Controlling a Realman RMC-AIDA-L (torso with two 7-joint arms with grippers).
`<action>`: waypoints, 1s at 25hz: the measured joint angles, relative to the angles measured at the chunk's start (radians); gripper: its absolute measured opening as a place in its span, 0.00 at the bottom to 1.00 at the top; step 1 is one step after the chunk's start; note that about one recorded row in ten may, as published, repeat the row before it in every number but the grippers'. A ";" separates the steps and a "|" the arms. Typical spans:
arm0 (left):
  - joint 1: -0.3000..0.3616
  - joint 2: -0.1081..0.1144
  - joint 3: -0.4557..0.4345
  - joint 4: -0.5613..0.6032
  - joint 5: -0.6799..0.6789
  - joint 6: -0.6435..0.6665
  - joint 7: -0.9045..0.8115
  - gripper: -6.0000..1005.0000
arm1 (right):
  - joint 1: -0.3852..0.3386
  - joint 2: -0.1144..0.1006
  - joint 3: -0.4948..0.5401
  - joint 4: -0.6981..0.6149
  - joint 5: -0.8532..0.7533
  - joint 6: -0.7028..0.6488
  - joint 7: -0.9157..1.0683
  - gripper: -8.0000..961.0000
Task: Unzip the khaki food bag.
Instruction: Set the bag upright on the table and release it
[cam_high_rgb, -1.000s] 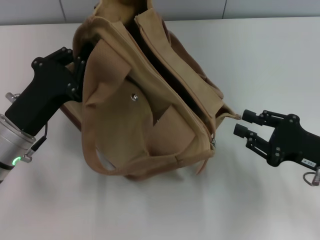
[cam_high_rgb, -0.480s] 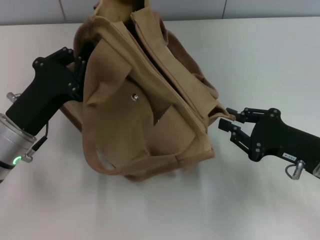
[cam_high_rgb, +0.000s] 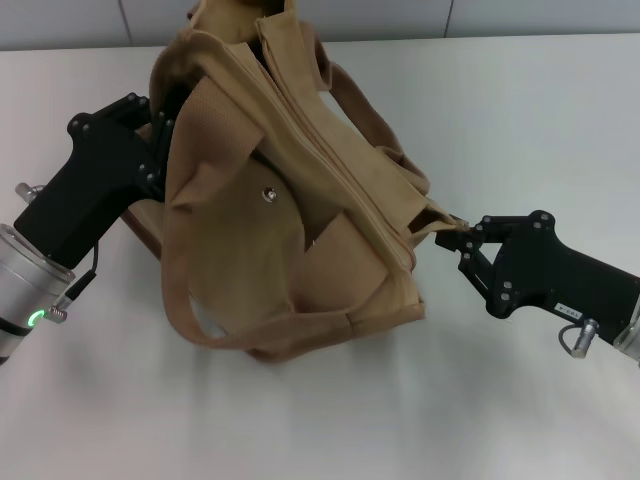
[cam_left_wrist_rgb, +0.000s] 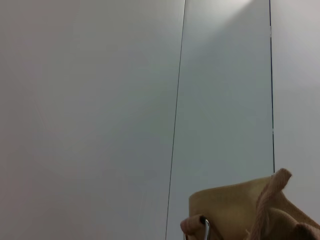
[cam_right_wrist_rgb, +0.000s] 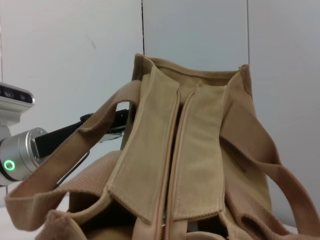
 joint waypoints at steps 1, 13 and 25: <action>0.000 0.000 0.000 0.000 0.000 0.000 0.000 0.10 | 0.001 0.000 0.002 0.003 0.001 -0.002 -0.001 0.05; 0.044 0.002 0.027 -0.009 0.025 -0.013 -0.012 0.11 | 0.044 -0.007 0.157 -0.056 0.003 -0.065 0.241 0.03; 0.108 0.008 0.249 0.049 0.049 0.001 -0.032 0.12 | 0.200 -0.008 0.159 -0.084 0.009 0.124 0.460 0.03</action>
